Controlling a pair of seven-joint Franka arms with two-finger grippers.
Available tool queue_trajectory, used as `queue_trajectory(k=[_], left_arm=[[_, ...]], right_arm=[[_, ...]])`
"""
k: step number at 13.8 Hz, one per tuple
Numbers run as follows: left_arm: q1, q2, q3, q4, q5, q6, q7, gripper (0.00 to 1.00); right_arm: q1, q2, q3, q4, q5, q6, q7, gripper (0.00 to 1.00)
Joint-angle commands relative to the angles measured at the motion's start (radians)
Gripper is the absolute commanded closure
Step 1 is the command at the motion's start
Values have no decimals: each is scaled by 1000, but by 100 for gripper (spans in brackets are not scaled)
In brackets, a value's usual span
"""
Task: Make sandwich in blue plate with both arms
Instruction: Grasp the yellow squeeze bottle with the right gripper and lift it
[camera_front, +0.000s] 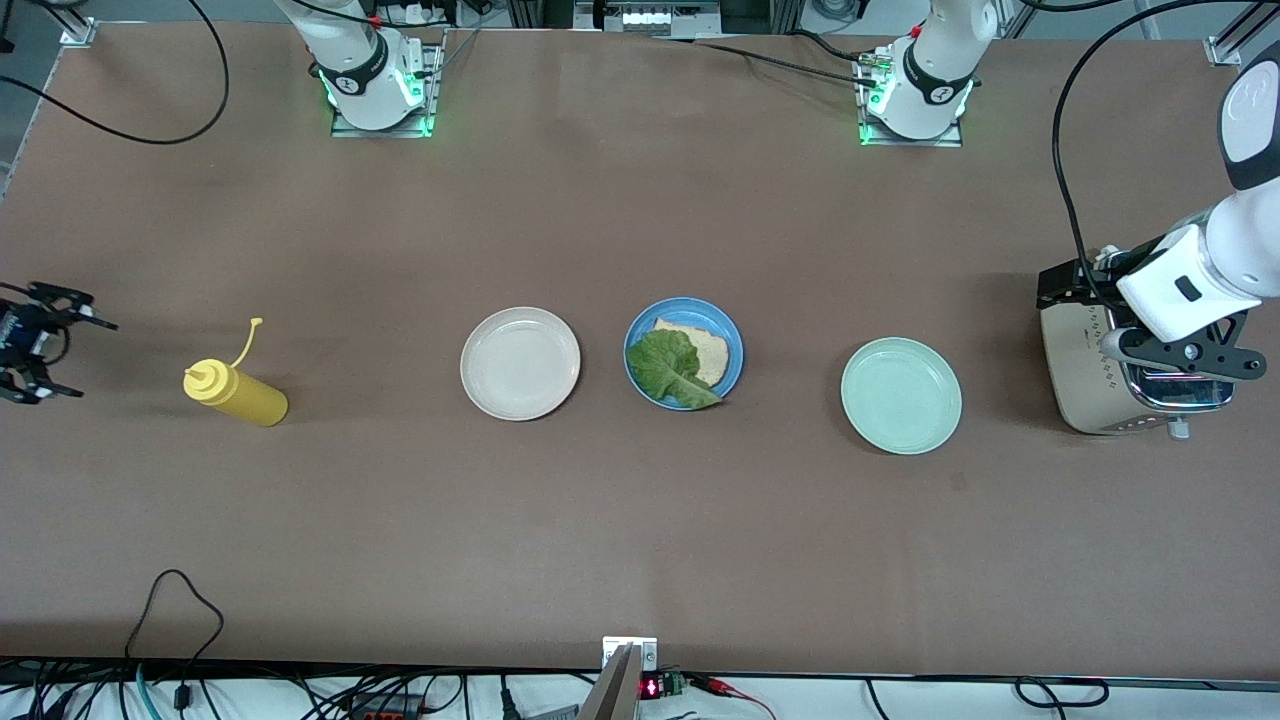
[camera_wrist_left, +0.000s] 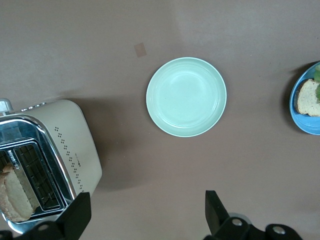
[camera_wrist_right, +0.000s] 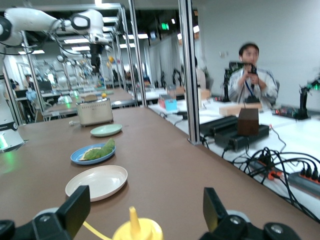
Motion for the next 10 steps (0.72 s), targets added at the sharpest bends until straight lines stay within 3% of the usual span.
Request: queue_trajectory(k=[1, 4, 10], left_arm=[[12, -12, -10, 1, 5, -10, 7, 0], [12, -14, -10, -1, 7, -19, 10, 0], [20, -15, -8, -5, 11, -19, 10, 0]], right_arm=[[-17, 175, 25, 137, 48, -69, -98, 0], [-17, 304, 28, 217, 72, -115, -161, 0], [-24, 407, 25, 260, 65, -120, -236, 0]])
